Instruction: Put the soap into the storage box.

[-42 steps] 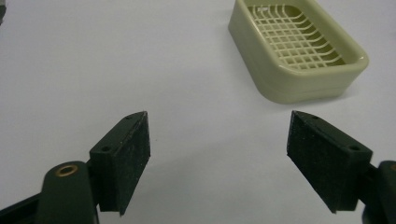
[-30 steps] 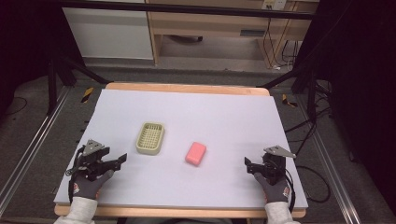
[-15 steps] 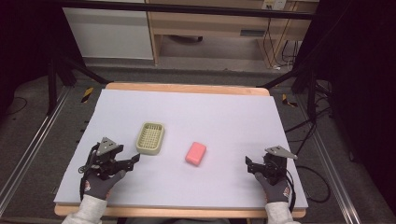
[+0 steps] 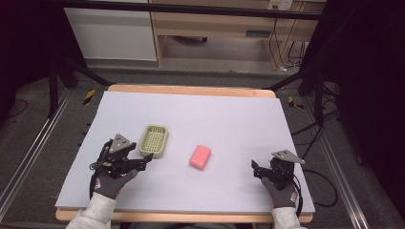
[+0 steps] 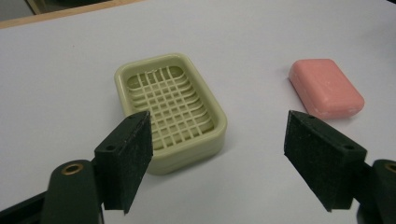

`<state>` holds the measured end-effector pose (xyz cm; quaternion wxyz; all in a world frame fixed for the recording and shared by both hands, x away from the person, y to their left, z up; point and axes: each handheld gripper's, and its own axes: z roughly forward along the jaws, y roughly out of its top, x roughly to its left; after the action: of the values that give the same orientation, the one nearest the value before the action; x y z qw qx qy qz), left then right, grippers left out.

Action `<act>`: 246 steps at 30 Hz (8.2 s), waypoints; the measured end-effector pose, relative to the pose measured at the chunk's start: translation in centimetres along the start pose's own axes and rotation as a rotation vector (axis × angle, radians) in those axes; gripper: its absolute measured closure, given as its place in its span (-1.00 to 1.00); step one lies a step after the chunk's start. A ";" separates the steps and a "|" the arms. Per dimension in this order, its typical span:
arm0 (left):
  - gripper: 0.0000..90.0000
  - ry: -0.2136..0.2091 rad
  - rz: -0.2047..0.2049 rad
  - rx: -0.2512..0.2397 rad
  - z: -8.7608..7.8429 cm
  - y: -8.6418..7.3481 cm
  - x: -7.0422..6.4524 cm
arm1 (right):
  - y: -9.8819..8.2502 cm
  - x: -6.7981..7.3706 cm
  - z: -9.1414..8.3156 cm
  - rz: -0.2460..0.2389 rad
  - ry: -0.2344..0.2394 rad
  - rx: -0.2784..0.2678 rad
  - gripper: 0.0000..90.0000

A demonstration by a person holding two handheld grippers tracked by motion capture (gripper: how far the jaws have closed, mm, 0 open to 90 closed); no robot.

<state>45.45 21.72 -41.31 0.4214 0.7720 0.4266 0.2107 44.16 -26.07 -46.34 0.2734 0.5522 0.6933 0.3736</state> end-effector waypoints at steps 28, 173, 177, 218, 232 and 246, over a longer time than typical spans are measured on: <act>-0.50 -0.099 0.084 0.020 4.8 3.8 -5.7 | 0.0 0.1 0.3 -0.015 -0.010 0.009 -0.86; -0.17 -0.130 0.159 0.266 12.0 5.3 -11.2 | 0.1 0.3 0.5 -0.020 -0.005 0.024 -0.84; -0.17 -0.122 0.152 0.263 11.2 5.2 -10.3 | 0.1 0.3 0.5 -0.021 -0.005 0.023 -0.84; -0.18 -0.041 0.022 0.179 5.6 4.8 -2.8 | 0.1 -0.1 0.2 -0.006 -0.010 0.017 -0.84; -0.17 -0.009 -0.019 0.158 5.2 5.1 -0.9 | 0.1 -0.1 0.3 -0.005 -0.007 0.020 -0.84; -0.17 0.034 -0.051 0.165 5.9 5.1 0.8 | 0.1 -0.1 0.3 -0.008 -0.007 0.021 -0.84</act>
<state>52.36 18.17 -40.40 0.3542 0.7895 0.4690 0.1769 44.48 -26.04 -46.46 0.2716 0.5536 0.6985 0.3632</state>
